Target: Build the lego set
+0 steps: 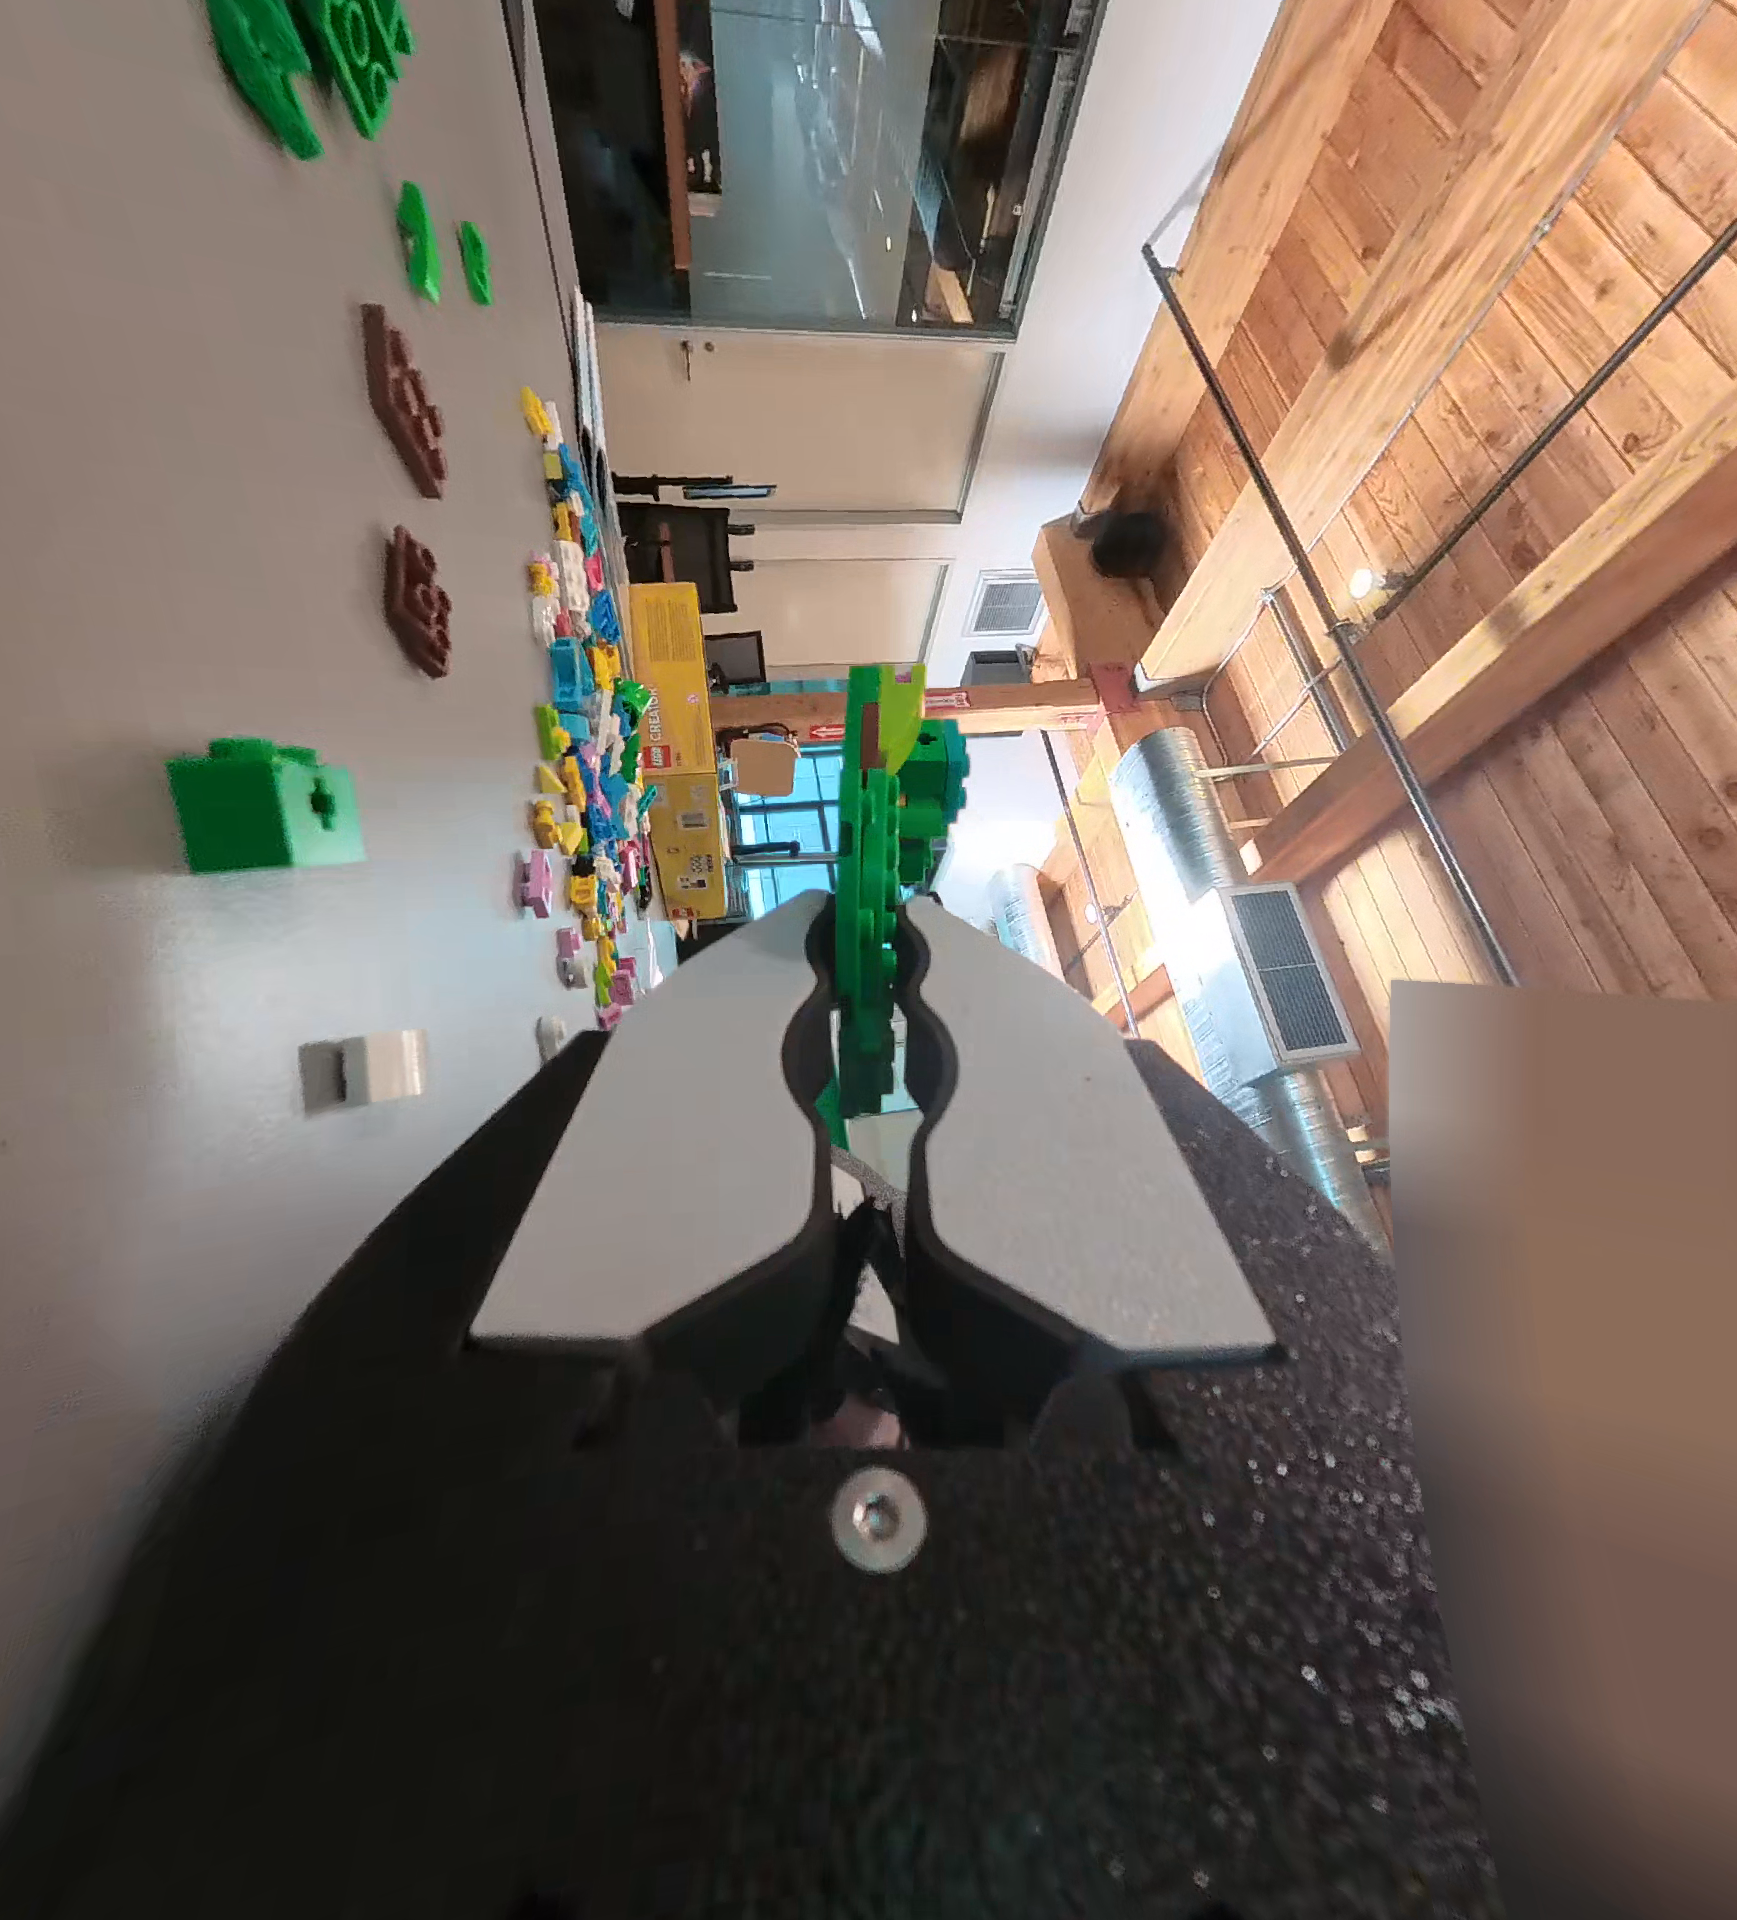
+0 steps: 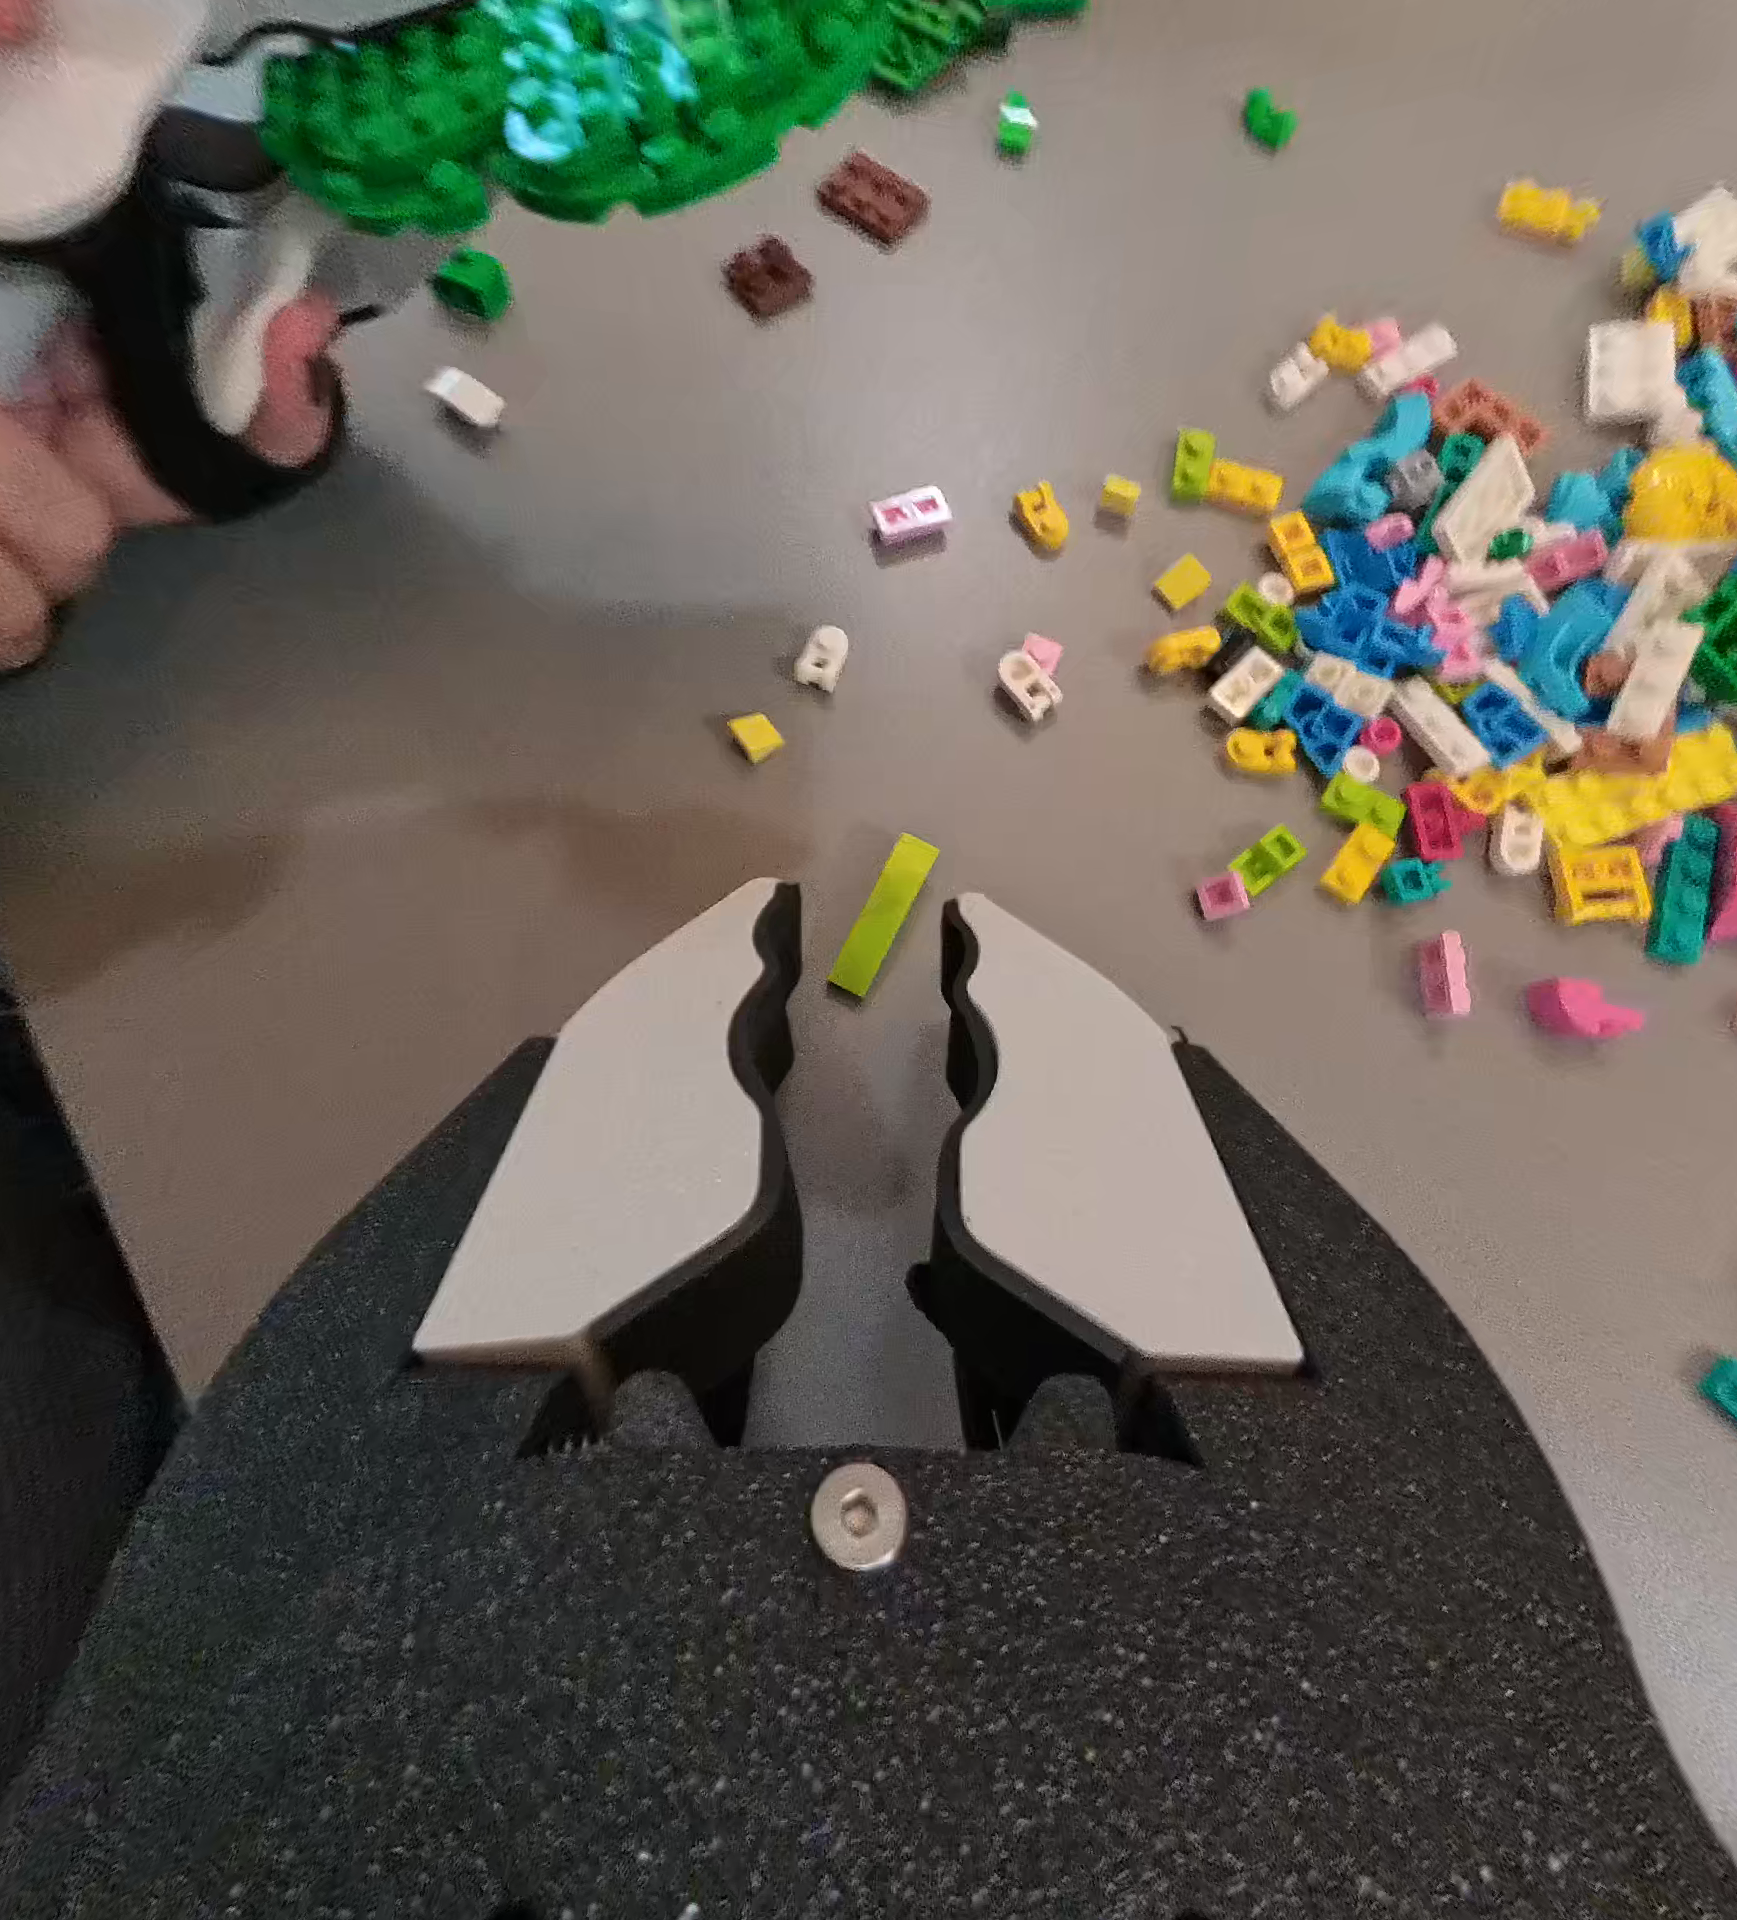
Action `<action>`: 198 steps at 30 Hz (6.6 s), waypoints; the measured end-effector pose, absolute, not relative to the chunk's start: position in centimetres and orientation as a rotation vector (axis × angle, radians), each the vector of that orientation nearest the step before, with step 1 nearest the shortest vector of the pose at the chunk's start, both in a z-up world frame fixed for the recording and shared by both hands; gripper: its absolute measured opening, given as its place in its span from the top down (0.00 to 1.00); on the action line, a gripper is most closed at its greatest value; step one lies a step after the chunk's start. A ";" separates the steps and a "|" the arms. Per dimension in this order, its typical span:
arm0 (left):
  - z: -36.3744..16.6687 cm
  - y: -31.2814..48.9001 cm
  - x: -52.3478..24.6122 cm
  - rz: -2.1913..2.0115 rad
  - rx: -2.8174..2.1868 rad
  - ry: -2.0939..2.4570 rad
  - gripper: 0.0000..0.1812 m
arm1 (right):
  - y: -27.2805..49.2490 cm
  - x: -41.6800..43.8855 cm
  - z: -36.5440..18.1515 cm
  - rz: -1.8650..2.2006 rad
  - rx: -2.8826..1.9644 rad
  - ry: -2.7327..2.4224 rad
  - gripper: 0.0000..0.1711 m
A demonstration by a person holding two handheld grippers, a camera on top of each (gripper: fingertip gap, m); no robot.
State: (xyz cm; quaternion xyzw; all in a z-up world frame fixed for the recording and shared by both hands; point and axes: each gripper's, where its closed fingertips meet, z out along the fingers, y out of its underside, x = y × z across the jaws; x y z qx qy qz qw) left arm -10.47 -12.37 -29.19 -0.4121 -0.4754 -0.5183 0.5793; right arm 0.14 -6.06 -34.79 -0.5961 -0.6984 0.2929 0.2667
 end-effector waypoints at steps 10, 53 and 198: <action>-29.6 -12.2 -10.1 -1.221 -1.036 -1.125 0.96 | -5.3 -1.2 -35.6 0.613 -1.642 -1.920 0.96; -31.6 -11.5 -7.3 -1.235 -1.239 -1.191 0.95 | -8.3 -7.7 -30.1 0.758 -1.343 -2.249 0.96; -31.2 -10.3 -2.4 -1.474 -1.359 -1.059 0.94 | -9.1 -4.2 -35.0 -0.461 -0.044 -1.815 0.80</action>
